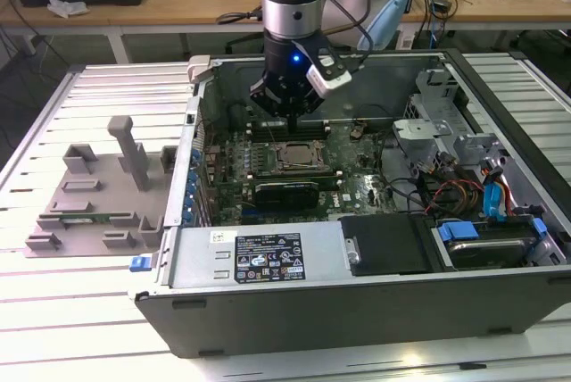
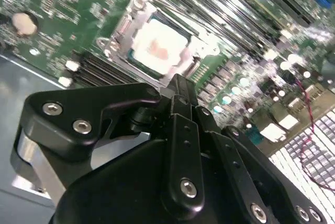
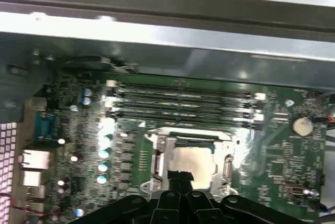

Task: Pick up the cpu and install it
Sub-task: 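Install the first cpu locking lever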

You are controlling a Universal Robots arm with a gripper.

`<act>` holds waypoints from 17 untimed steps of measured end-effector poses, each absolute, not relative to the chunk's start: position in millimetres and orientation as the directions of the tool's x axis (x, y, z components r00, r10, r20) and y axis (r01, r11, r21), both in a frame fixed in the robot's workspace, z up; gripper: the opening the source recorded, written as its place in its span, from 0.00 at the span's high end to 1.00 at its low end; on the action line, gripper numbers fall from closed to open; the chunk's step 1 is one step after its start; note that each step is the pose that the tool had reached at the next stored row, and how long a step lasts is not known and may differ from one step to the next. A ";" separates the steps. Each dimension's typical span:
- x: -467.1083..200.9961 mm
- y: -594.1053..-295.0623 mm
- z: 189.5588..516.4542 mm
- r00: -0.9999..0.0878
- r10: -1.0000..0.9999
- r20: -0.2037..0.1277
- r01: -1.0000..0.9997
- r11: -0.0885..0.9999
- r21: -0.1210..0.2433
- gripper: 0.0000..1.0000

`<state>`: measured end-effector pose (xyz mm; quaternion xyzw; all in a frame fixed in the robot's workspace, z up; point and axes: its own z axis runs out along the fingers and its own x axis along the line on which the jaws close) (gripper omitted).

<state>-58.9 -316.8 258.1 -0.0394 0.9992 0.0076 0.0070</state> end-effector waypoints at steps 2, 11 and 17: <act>-83.3 -316.8 258.1 -0.997 -0.079 -0.015 -0.079 0.997 0.015 0.89; -103.8 -316.8 258.1 -0.997 -0.077 -0.022 -0.079 0.992 0.100 0.89; -105.6 -316.9 258.1 -0.997 -0.075 -0.029 -0.079 0.978 0.191 0.89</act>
